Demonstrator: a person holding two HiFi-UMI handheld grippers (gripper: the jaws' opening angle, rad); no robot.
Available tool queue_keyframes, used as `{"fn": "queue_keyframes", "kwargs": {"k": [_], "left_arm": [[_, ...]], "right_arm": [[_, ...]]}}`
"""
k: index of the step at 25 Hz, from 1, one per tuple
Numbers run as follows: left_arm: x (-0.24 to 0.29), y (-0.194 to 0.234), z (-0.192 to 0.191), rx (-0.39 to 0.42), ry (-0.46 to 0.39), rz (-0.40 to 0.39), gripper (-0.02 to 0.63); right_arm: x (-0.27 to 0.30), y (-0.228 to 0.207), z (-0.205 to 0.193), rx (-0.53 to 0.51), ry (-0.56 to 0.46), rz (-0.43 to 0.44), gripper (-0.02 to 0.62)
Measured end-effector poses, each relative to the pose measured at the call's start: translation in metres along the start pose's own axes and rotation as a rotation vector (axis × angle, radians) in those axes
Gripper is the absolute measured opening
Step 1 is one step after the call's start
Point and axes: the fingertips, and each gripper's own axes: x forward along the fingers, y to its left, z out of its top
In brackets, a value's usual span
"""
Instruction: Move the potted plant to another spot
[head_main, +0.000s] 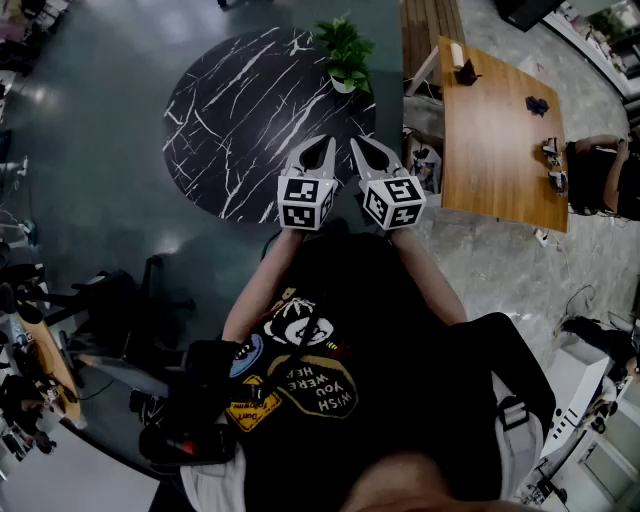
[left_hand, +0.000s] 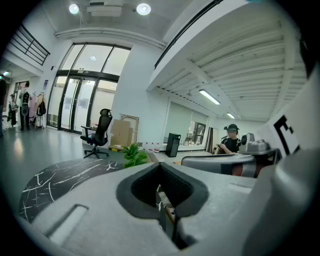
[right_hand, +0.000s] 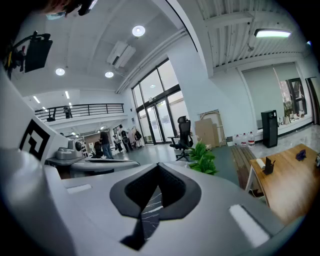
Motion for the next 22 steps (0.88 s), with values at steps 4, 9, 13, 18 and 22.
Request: {"fn": "queue_keyframes", "kwargs": {"k": [4,9,13,18,22], "left_arm": [[0.002,0.006,-0.001,0.001,-0.001,-0.002,0.005],[0.003,0.008,-0.001,0.0,0.002,-0.009,0.005],[0.001,0.01,-0.004,0.004,0.006,-0.019,0.005],[-0.004,0.019,-0.009,-0.01,0.017,-0.022,0.005],[-0.002,0.028,-0.019,-0.027,0.035,-0.044,0.005]], "right_arm": [[0.006,-0.001,-0.002,0.007,0.002,-0.004,0.002],[0.008,-0.001,-0.005,0.007,0.013,-0.013,0.002],[0.01,0.001,-0.007,0.013,0.016,-0.027,0.002],[0.016,0.004,-0.017,0.045,0.036,-0.037,0.002],[0.021,0.008,-0.026,0.046,0.058,-0.045,0.002]]}}
